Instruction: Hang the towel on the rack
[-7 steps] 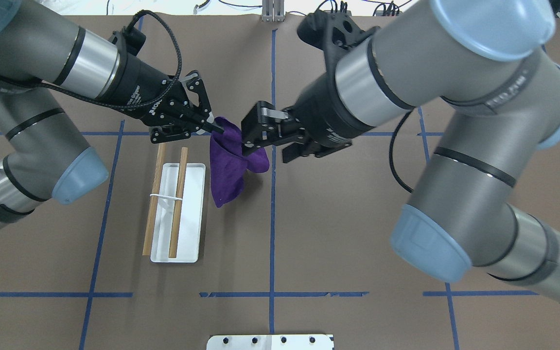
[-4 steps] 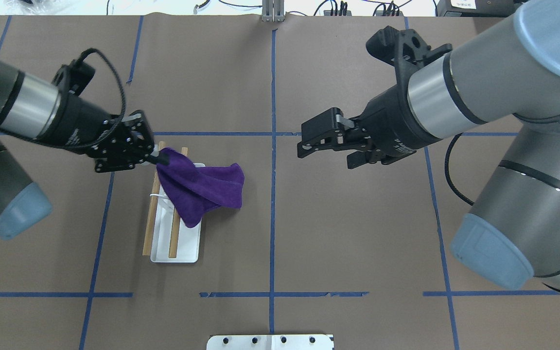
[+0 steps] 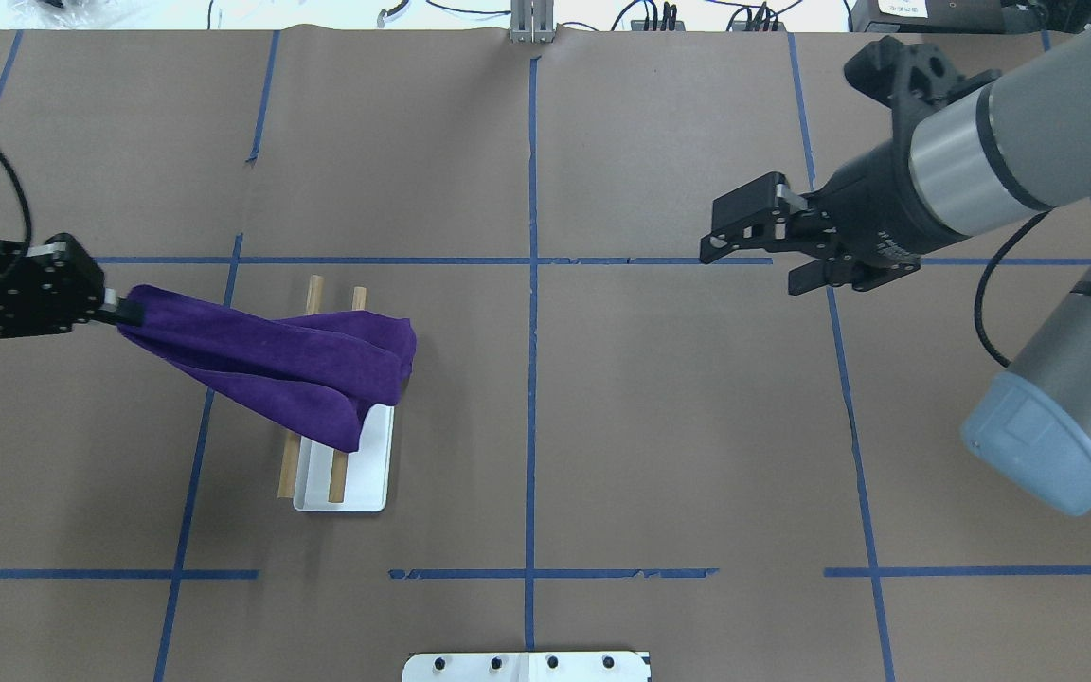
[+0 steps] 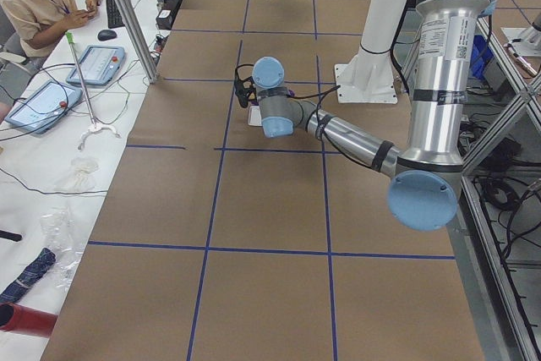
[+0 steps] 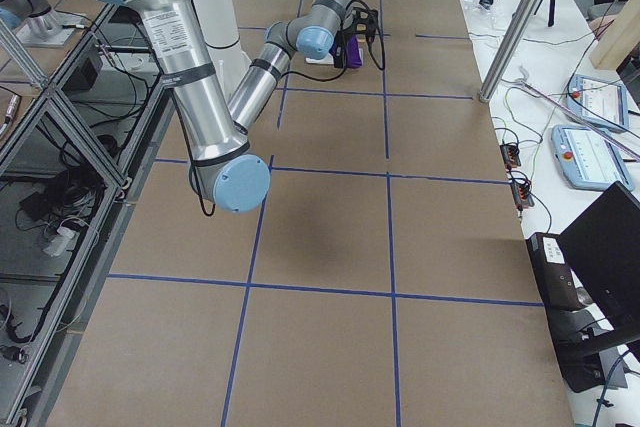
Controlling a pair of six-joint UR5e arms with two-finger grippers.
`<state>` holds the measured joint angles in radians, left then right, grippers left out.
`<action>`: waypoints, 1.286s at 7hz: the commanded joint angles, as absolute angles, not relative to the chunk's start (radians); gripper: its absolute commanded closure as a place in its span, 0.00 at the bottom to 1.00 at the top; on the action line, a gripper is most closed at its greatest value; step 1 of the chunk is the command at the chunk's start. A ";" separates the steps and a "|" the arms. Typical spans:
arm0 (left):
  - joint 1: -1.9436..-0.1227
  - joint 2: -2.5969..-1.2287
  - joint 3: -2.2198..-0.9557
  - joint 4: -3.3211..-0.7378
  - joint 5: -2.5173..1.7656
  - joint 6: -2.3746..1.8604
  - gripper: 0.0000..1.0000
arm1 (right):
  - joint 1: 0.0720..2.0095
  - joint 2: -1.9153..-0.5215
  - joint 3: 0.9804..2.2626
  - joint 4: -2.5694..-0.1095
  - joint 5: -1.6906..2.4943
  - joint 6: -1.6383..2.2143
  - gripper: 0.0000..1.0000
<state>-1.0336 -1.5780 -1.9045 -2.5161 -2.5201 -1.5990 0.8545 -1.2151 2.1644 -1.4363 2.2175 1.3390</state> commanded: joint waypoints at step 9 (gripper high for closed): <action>-1.215 -1.439 -1.747 -2.519 -2.356 -0.968 0.00 | 1.299 -1.627 1.941 -1.453 2.244 0.387 0.00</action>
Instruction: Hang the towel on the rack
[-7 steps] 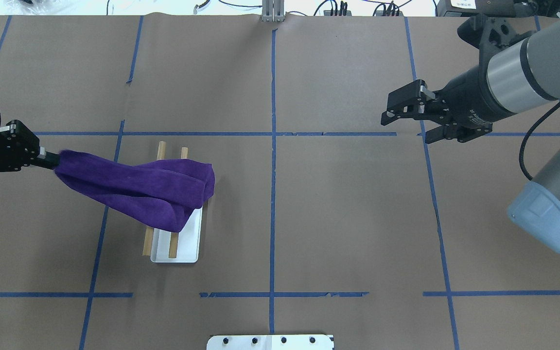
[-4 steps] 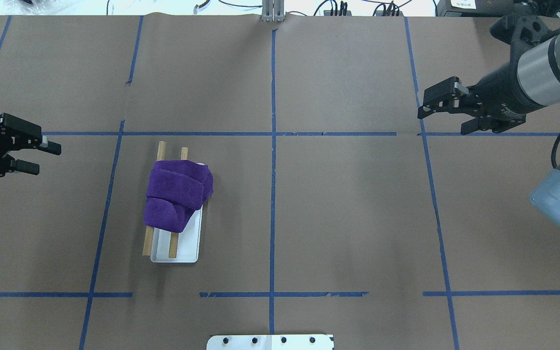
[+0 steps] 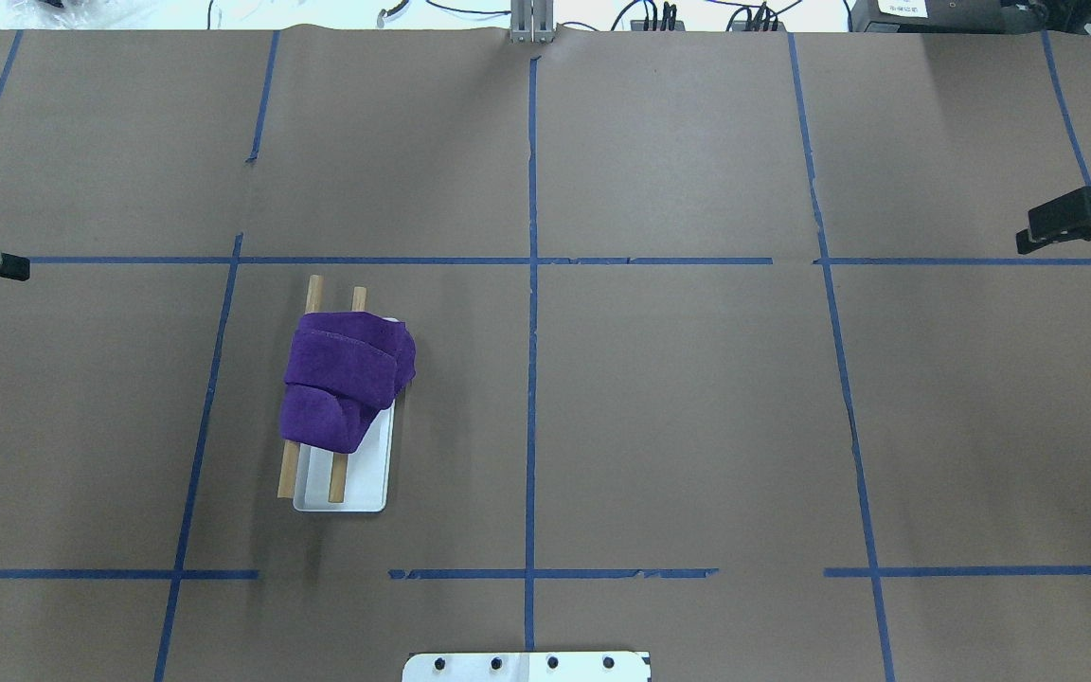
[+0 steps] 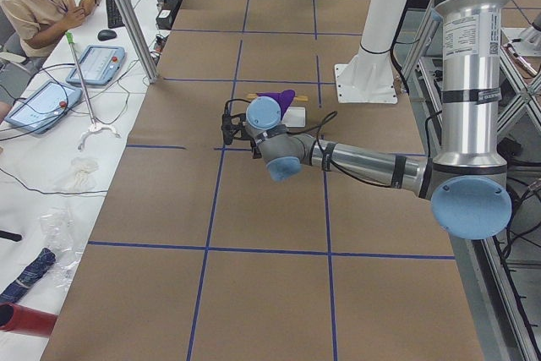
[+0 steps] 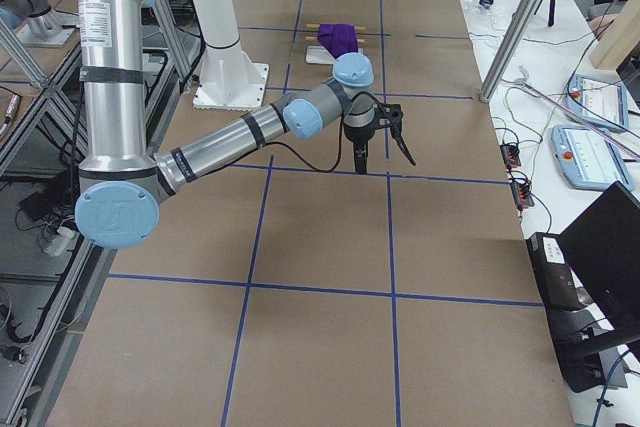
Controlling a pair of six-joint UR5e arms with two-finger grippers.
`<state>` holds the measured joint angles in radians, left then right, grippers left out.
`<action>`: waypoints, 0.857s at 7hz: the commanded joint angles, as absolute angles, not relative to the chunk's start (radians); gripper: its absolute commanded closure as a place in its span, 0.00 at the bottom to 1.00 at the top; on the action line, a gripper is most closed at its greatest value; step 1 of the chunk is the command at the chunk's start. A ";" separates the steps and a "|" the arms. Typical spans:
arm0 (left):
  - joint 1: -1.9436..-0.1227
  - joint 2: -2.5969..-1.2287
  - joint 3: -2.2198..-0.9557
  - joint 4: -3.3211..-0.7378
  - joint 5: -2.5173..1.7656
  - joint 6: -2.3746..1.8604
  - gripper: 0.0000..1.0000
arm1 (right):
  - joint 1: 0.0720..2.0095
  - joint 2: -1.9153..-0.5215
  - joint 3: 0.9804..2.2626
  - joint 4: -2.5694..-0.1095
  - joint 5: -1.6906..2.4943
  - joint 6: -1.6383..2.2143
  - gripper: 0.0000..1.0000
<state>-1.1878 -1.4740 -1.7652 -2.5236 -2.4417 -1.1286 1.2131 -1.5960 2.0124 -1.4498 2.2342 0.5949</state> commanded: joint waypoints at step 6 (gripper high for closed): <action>-1.555 -1.404 -1.624 -2.138 -2.286 0.104 0.00 | 1.562 -1.595 1.638 -1.635 2.312 -0.187 0.00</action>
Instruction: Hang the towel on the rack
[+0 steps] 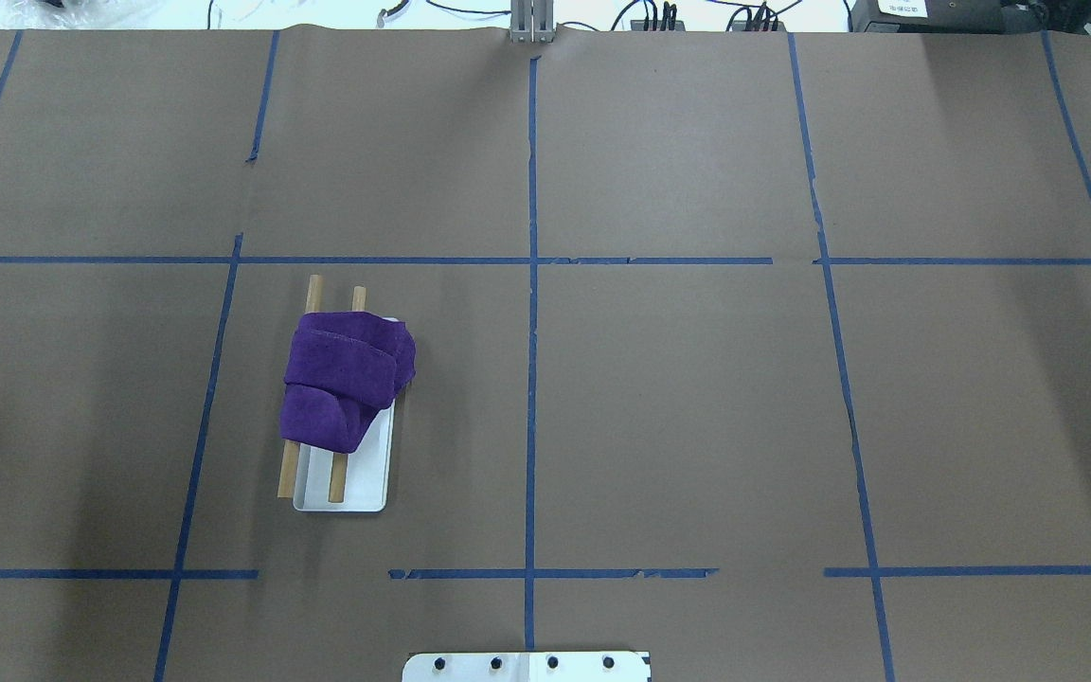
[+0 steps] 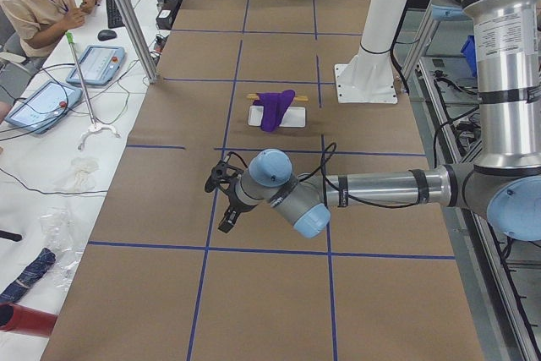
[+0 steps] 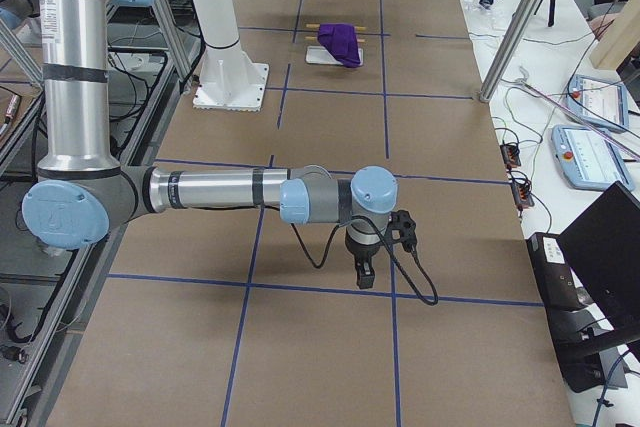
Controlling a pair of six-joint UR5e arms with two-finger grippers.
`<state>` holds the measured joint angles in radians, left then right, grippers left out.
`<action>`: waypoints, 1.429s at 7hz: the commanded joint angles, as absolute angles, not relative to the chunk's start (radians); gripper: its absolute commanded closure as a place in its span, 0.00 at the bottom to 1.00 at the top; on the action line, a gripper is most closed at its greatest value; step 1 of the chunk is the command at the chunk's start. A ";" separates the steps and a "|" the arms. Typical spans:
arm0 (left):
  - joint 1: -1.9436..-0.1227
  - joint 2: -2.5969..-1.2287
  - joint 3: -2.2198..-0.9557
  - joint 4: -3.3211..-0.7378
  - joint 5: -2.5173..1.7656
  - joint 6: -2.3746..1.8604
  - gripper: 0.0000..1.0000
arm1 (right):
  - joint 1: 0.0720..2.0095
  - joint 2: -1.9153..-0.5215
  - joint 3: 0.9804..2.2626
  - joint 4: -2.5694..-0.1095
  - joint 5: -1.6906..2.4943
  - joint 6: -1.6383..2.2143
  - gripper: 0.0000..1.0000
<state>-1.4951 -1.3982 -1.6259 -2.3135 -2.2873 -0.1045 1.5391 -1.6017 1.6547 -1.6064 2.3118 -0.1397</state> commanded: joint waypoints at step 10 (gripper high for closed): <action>-1.575 -1.378 -1.776 -1.597 -2.446 0.059 0.00 | 1.545 -1.608 1.648 -1.675 2.332 -0.094 0.00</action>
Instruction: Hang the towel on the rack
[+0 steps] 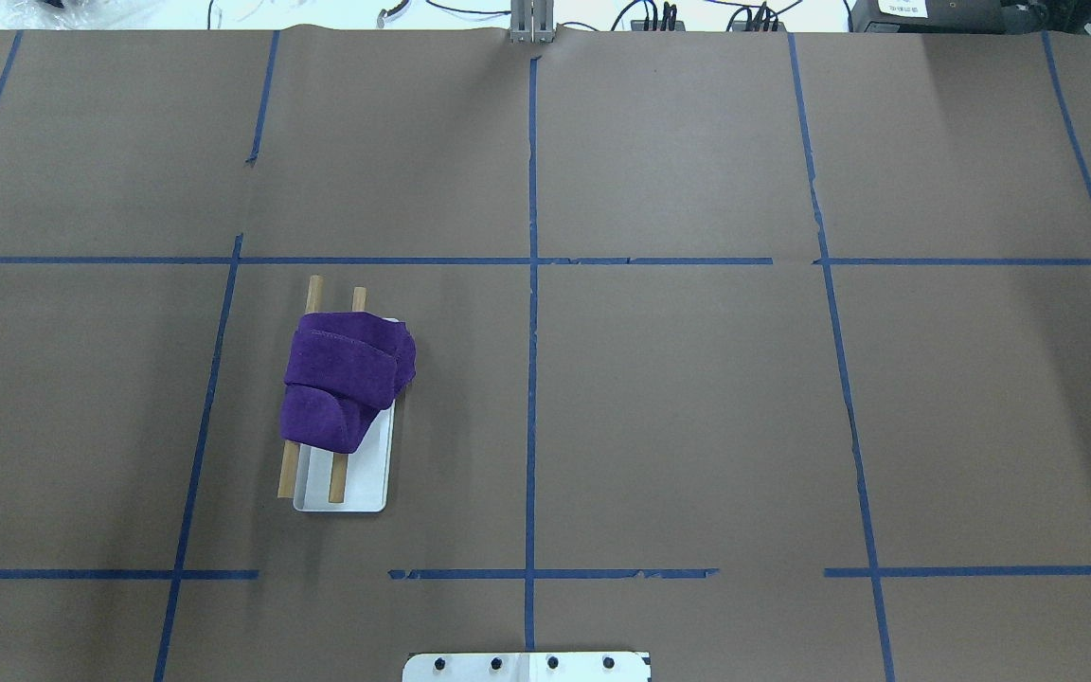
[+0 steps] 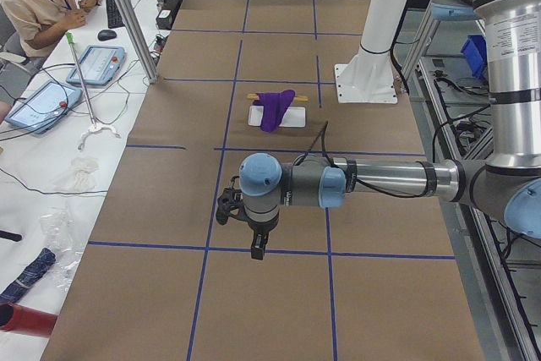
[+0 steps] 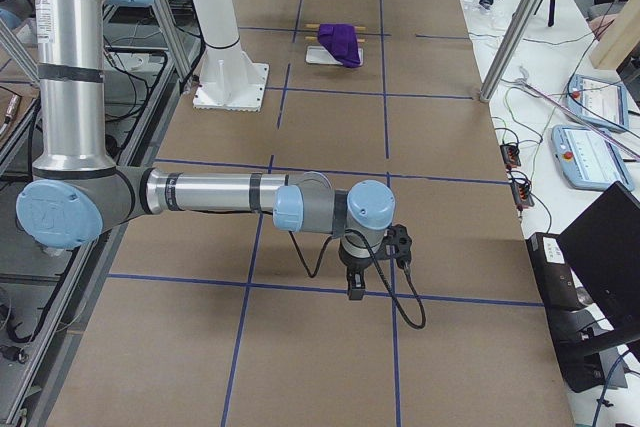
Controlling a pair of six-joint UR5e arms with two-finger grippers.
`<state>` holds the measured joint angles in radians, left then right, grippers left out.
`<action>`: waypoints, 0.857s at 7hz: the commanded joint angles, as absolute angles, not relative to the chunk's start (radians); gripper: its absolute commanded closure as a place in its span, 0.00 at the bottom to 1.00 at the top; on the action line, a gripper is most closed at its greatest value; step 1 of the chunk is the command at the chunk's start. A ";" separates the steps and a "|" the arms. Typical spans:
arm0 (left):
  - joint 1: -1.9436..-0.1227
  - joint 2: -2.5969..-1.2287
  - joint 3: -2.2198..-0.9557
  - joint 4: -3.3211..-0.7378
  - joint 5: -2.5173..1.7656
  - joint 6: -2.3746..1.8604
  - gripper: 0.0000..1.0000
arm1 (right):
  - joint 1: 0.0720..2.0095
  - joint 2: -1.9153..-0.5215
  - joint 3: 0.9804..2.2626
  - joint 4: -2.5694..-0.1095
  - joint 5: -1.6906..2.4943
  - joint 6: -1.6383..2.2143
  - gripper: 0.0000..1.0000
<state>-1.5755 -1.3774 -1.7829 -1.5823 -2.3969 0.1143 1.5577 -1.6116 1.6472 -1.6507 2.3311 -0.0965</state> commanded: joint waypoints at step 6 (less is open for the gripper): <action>-1.574 -1.379 -1.783 -1.608 -2.437 0.069 0.00 | 1.542 -1.608 1.649 -1.700 2.335 -0.094 0.00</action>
<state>-1.5739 -1.3783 -1.7824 -1.5990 -2.4382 0.0627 1.5417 -1.6075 1.6509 -1.7007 2.3346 -0.0938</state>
